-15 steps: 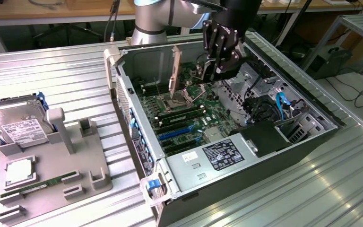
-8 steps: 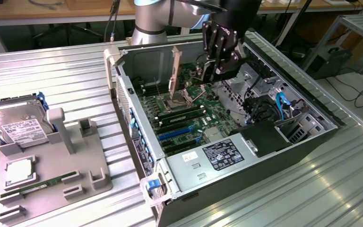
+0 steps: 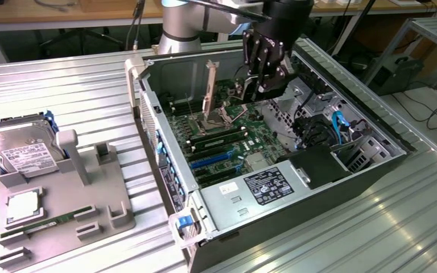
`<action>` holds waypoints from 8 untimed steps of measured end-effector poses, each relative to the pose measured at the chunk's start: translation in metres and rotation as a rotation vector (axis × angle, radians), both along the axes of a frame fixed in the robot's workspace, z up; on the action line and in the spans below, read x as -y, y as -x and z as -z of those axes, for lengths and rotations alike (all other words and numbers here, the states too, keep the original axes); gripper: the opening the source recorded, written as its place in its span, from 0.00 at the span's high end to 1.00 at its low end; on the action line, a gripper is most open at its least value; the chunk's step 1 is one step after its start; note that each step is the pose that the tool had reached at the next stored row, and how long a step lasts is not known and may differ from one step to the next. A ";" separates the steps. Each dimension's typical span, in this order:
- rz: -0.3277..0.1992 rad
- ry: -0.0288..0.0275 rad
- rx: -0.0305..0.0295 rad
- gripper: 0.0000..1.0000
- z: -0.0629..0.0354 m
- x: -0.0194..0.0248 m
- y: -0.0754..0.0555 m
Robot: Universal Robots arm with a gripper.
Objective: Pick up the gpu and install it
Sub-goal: 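Insert the gpu into the slot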
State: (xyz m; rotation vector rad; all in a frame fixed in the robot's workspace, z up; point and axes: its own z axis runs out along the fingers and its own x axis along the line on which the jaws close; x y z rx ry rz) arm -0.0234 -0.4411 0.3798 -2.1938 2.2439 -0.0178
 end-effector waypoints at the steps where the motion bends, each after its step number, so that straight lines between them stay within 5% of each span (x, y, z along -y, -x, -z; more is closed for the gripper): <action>1: 0.000 0.0001 0.0000 0.72 0.0037 0.0000 0.000; 3: 0.000 0.0017 0.0000 0.72 0.0071 0.0000 0.000; 5: 0.000 0.0091 -0.0006 0.72 0.0091 0.0000 0.000; 8: 0.000 0.0097 -0.0085 0.72 0.0143 -0.0002 0.001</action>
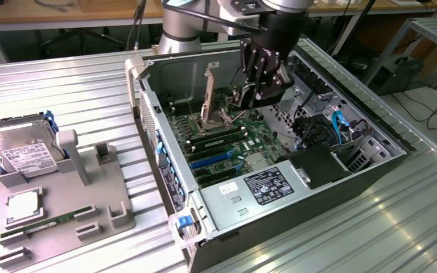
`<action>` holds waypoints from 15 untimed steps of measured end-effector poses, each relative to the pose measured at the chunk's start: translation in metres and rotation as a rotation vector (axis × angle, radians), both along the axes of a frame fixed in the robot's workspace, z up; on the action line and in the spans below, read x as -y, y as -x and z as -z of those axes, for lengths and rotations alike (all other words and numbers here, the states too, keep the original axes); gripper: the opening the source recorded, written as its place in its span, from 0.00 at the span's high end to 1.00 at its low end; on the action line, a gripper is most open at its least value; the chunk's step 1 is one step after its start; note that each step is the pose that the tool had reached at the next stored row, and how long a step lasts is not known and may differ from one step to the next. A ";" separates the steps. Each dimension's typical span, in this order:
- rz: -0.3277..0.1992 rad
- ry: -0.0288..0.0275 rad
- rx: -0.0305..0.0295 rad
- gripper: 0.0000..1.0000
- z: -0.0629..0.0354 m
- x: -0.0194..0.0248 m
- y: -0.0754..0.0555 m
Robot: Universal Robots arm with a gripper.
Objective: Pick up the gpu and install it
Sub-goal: 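Insert the gpu into the slot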
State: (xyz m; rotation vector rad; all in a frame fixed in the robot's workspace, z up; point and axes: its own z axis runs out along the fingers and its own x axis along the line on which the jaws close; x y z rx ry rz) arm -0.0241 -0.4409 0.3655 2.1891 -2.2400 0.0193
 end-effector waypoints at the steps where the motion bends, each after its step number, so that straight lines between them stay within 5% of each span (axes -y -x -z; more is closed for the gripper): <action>1: 0.000 0.0001 -0.0008 0.72 0.0018 -0.0001 0.000; 12: 0.000 0.0000 -0.0010 0.72 0.0219 -0.0036 0.001; 15: -0.003 -0.0001 -0.0010 0.72 0.0309 -0.0038 0.015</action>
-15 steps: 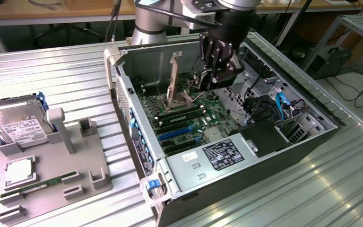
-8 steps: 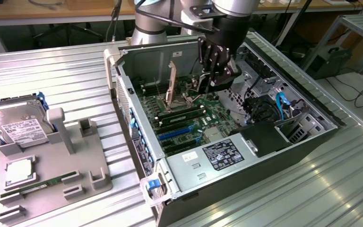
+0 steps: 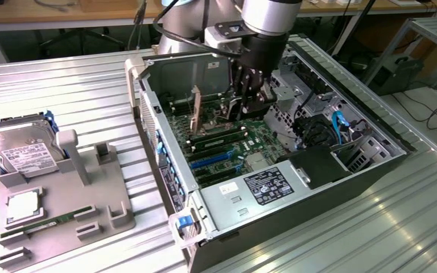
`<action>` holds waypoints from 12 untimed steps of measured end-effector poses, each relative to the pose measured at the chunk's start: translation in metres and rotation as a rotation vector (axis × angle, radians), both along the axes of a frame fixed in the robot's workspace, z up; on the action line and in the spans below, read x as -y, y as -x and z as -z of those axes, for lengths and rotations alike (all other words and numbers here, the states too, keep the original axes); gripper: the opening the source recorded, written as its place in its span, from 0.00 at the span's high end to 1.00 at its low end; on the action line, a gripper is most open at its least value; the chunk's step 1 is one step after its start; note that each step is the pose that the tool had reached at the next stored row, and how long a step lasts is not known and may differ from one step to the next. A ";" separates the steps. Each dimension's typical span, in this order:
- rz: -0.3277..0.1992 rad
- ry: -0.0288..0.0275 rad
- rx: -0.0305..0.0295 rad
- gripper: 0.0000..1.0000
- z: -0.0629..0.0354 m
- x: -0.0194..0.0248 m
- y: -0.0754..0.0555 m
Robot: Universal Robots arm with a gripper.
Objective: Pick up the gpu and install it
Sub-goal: 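Insert the gpu into the slot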
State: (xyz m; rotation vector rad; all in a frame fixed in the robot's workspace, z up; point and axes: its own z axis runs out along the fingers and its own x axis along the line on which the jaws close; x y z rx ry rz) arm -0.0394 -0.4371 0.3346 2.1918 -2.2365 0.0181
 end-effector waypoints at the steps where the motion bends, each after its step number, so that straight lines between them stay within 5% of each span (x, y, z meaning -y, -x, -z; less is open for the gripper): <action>1: 0.000 0.0001 -0.0006 0.72 0.0028 0.0000 0.001; 7: -0.007 0.0000 -0.0016 0.72 0.0141 0.0078 0.003; 12: -0.009 -0.0001 -0.0039 0.72 0.0223 0.0081 0.008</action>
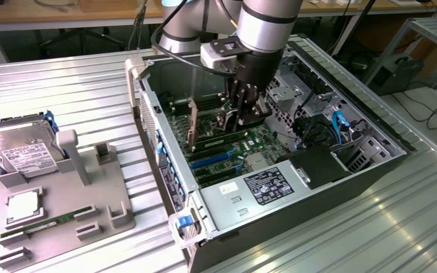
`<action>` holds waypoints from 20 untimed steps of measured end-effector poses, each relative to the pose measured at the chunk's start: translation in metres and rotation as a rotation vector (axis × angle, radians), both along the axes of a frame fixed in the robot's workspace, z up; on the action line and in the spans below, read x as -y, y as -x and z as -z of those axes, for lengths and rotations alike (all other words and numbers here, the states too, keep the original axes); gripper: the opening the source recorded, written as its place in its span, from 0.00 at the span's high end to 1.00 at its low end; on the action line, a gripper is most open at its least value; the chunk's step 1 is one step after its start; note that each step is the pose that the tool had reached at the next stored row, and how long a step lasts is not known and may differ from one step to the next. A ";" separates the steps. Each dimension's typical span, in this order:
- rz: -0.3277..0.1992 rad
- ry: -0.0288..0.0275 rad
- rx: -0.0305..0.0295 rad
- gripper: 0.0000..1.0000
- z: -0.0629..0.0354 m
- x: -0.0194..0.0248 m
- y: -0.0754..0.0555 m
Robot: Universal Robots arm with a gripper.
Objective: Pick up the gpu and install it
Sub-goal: 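Insert the gpu into the slot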
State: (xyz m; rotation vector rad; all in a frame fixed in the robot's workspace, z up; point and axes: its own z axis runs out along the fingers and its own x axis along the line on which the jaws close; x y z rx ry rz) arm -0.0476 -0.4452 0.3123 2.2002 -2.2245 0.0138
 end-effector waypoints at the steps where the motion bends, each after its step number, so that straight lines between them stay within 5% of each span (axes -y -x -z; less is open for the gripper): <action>1: 0.000 0.0001 -0.0017 0.72 0.0012 0.0000 0.001; 7: 0.000 0.0002 -0.0064 0.72 0.0117 0.0003 0.006; 20: -0.034 -0.0001 -0.0033 0.72 0.0320 0.0009 0.008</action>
